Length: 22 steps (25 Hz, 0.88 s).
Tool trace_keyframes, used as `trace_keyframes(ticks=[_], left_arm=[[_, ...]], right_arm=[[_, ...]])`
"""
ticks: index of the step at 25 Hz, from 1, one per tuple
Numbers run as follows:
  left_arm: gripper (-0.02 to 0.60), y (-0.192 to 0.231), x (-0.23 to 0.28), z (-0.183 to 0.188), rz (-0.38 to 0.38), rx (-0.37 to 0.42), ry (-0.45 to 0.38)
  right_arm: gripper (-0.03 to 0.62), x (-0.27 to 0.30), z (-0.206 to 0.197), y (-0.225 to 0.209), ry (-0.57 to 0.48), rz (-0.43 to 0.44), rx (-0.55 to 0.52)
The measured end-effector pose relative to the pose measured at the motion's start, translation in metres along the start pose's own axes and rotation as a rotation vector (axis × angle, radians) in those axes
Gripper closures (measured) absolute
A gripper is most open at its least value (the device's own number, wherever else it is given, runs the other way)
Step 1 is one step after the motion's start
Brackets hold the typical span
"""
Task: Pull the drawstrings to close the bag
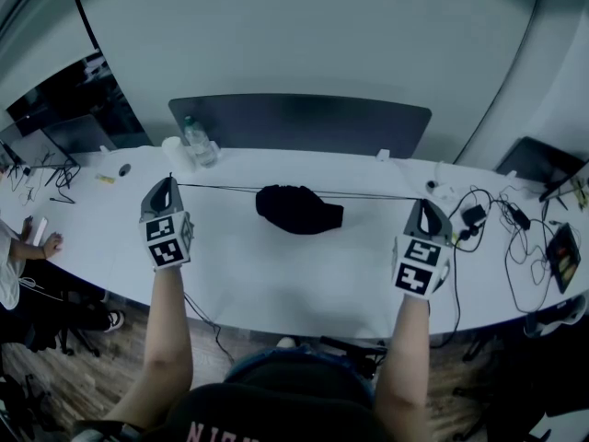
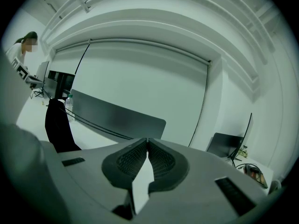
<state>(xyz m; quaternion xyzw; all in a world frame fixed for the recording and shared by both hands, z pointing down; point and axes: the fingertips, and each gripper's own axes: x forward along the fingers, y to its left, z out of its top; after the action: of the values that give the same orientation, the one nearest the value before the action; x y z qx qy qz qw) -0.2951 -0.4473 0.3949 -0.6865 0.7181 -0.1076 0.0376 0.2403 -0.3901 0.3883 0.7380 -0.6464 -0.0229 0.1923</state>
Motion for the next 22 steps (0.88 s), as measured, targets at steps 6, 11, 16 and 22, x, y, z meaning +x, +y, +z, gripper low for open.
trace_keyframes(ticks=[6, 11, 16, 22], left_arm=[[0.569, 0.004, 0.001, -0.002, 0.011, 0.008, 0.019], [0.569, 0.010, 0.004, -0.009, 0.021, 0.002, 0.031], [0.569, 0.008, 0.007, -0.009, 0.015, -0.007, 0.037], [0.569, 0.010, 0.007, -0.010, 0.015, -0.010, 0.038]], right_arm=[[0.589, 0.004, -0.001, -0.001, 0.016, -0.016, -0.001], [0.589, 0.006, -0.002, 0.000, 0.022, -0.015, 0.000], [0.589, 0.009, -0.002, 0.001, 0.024, -0.013, 0.004], [0.589, 0.008, 0.001, 0.002, 0.021, -0.027, -0.011]])
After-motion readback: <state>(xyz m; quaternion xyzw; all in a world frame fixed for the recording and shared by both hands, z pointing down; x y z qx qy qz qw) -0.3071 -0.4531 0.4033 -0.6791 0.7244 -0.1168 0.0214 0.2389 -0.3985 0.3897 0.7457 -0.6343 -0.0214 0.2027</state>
